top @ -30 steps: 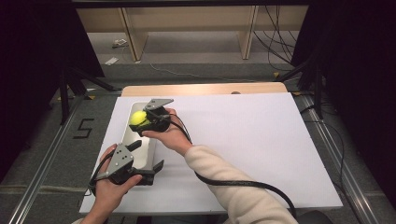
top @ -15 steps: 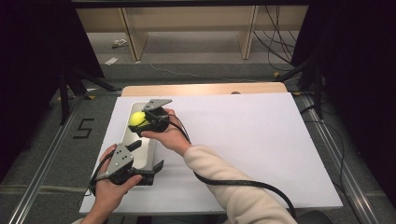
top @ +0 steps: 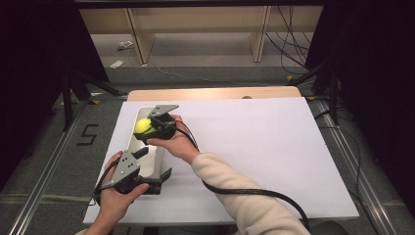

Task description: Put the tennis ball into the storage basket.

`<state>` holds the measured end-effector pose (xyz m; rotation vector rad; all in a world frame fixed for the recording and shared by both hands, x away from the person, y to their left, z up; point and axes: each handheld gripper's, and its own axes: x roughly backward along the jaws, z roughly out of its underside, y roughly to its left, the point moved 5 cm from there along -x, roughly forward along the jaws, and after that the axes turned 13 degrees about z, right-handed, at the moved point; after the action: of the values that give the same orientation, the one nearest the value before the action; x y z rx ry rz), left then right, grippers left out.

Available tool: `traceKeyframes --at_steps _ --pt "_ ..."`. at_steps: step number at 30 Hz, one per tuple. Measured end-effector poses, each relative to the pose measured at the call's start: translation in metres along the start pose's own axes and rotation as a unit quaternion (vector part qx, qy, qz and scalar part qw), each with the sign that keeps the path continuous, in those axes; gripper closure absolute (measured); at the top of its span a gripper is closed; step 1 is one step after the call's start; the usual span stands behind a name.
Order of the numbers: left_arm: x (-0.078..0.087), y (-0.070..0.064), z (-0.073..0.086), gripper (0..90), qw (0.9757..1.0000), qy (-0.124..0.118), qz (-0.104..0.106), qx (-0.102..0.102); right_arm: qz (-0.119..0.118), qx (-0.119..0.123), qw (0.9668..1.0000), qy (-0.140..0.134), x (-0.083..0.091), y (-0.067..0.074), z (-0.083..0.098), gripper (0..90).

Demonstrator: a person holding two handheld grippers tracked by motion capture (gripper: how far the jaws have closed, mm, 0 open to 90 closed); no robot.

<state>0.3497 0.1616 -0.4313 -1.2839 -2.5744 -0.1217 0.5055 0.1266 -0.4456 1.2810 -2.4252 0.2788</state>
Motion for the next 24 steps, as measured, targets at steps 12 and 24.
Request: traceKeyframes --at_steps 12,24 --pt "-0.0001 -0.0007 0.0001 0.0 1.0 0.001 0.0 0.0 0.001 0.003 1.0 0.005 -0.0028 0.0 0.0026 26.5" --pt "-0.0001 -0.001 0.0002 0.0 1.0 0.001 0.001 0.0 -0.001 0.013 0.9998 0.016 -0.0072 0.0046 0.0068 26.5"
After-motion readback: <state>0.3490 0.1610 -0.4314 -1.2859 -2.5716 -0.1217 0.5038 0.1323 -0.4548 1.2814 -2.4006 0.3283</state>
